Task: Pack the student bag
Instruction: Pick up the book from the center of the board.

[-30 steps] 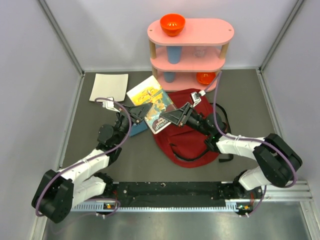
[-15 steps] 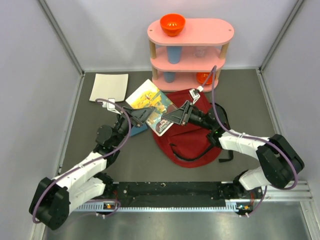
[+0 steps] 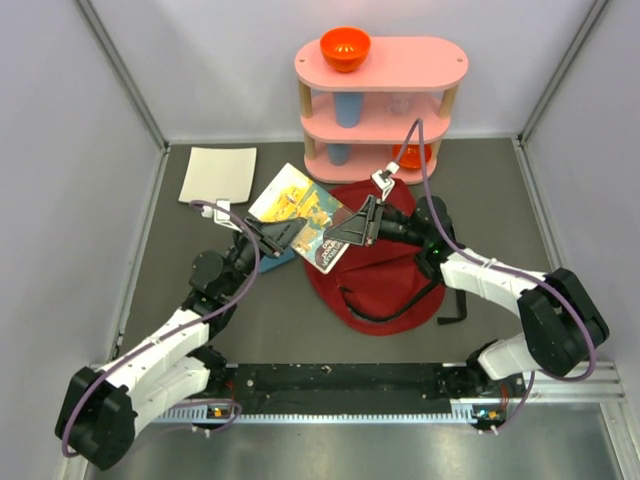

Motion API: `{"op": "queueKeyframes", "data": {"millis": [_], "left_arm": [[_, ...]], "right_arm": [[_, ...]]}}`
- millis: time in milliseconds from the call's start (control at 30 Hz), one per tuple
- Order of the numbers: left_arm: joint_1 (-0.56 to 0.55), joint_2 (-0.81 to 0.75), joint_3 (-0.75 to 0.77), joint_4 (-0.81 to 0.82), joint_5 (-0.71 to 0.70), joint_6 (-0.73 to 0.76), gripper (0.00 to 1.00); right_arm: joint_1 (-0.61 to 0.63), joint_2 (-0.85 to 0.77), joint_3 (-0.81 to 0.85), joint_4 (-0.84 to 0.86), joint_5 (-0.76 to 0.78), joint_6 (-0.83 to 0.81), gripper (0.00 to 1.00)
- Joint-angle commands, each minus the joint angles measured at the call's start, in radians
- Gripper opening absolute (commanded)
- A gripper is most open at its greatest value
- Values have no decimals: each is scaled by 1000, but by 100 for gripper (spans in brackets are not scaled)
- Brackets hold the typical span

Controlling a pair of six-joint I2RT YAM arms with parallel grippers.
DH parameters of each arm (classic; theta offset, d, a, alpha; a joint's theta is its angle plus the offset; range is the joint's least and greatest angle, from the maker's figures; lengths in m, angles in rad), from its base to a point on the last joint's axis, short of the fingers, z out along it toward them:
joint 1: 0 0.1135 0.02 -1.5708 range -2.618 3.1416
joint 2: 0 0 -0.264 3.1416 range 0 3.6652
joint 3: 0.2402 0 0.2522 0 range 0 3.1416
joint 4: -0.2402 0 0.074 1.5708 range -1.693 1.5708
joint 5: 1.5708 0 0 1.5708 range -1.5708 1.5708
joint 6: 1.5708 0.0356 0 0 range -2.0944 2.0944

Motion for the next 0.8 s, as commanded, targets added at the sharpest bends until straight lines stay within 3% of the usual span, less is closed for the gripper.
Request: {"op": "queueKeyframes", "data": {"millis": [0, 33, 67, 100, 133, 167, 267, 500, 767], "left_arm": [[11, -14, 46, 96, -27, 23, 0], [11, -9, 44, 102, -27, 13, 0], [11, 3, 38, 126, -20, -6, 0], [11, 12, 35, 139, -16, -16, 0], [11, 20, 33, 151, -1, -38, 0], [10, 40, 33, 165, 12, -44, 0], [10, 86, 27, 243, 24, -81, 0], [5, 114, 21, 315, -3, -89, 0], [4, 95, 3, 300, -5, -90, 0]], "right_arm": [[0, -31, 11, -59, -89, -53, 0], [-2, -36, 3, -47, -57, -39, 2], [0, -36, -9, 0, -44, -7, 18], [0, -36, -15, 33, -37, 16, 21], [0, -31, -21, 68, -15, 39, 40], [3, -28, -38, 147, -1, 87, 52], [9, -29, -82, 216, 114, 185, 63], [118, -42, -136, 292, 328, 253, 66], [135, -74, -153, 300, 476, 201, 47]]}}
